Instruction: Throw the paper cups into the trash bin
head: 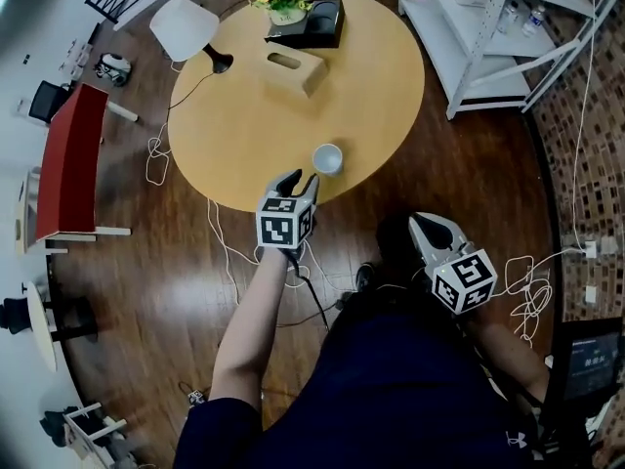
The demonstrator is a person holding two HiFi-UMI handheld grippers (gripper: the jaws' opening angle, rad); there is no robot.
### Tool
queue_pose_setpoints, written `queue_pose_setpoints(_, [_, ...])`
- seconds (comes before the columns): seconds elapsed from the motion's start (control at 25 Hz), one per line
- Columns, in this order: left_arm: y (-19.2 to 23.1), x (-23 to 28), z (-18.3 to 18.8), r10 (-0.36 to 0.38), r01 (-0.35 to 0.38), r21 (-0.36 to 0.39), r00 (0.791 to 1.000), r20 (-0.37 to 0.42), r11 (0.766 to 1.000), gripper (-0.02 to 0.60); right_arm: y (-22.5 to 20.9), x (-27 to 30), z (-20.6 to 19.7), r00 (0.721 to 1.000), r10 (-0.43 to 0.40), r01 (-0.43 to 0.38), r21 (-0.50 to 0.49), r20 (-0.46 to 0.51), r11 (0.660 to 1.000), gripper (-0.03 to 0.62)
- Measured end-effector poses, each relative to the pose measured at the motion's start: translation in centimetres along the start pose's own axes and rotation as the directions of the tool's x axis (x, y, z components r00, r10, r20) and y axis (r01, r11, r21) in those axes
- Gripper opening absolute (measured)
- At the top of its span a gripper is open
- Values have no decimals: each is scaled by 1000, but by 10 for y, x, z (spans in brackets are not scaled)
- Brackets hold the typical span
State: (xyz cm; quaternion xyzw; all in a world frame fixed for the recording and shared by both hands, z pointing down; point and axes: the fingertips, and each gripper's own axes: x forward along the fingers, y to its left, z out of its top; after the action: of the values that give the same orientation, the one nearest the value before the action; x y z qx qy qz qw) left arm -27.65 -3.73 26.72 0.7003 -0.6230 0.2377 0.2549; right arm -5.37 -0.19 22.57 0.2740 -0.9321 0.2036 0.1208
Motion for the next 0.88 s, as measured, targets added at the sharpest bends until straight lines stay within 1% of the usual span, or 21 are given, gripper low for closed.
queue_pose_setpoints(0.16, [13, 41, -1, -55, 50, -47, 993, -100, 998, 161, 15, 19, 1, 998, 58, -59, -29, -32, 998, 9])
queue_pose_setpoints(0.24, [17, 65, -4, -85, 74, -82, 985, -147, 994, 163, 23, 25, 0, 996, 78, -79, -31, -40, 996, 9])
queue_pose_setpoints(0.36, [26, 96, -21, -113, 79, -136, 958, -262, 988, 164, 28, 27, -4, 995, 92, -93, -20, -47, 995, 9])
queue_pose_setpoints(0.4, [29, 101, -26, -114, 74, -143, 948, -296, 987, 163, 27, 27, -5, 995, 92, -92, -14, -48, 996, 9])
queue_pose_setpoints(0.44, [31, 105, -30, -110, 67, -141, 939, -324, 988, 146, 26, 25, -7, 995, 88, -89, -8, -49, 996, 9])
queue_pose_setpoints(0.48, [32, 106, -32, -98, 57, -127, 932, -348, 990, 86, 24, 24, -8, 995, 82, -82, -1, -50, 997, 9])
queue_pose_setpoints(0.52, [34, 105, -34, -81, 46, -103, 927, -366, 994, 45, 20, 22, -10, 996, 74, -73, 7, -50, 997, 9])
queue_pose_setpoints(0.6, [30, 101, -32, -45, 41, -19, 924, -379, 999, 29, 11, 17, -13, 998, 51, -50, 24, -46, 998, 9])
queue_pose_setpoints(0.64, [24, 98, -28, -30, 48, 40, 929, -368, 998, 29, 5, 14, -14, 998, 38, -36, 32, -42, 999, 9])
queue_pose_setpoints(0.72, [2, 95, -17, -16, 72, 158, 944, -329, 985, 28, -8, 8, -14, 999, 10, -8, 49, -33, 999, 9])
queue_pose_setpoints(0.76, [-12, 94, -11, -23, 91, 210, 951, -307, 974, 28, -15, 5, -15, 1000, -4, 6, 58, -28, 998, 9])
queue_pose_setpoints(0.8, [-29, 94, -7, -43, 118, 243, 956, -291, 963, 29, -22, 2, -17, 1000, -19, 21, 69, -24, 997, 9])
queue_pose_setpoints(0.84, [-50, 93, -6, -79, 154, 255, 956, -283, 955, 29, -29, -1, -19, 999, -36, 37, 81, -21, 996, 9])
queue_pose_setpoints(0.88, [-73, 91, -8, -126, 200, 247, 951, -284, 948, 29, -34, -5, -21, 998, -53, 55, 95, -20, 994, 9])
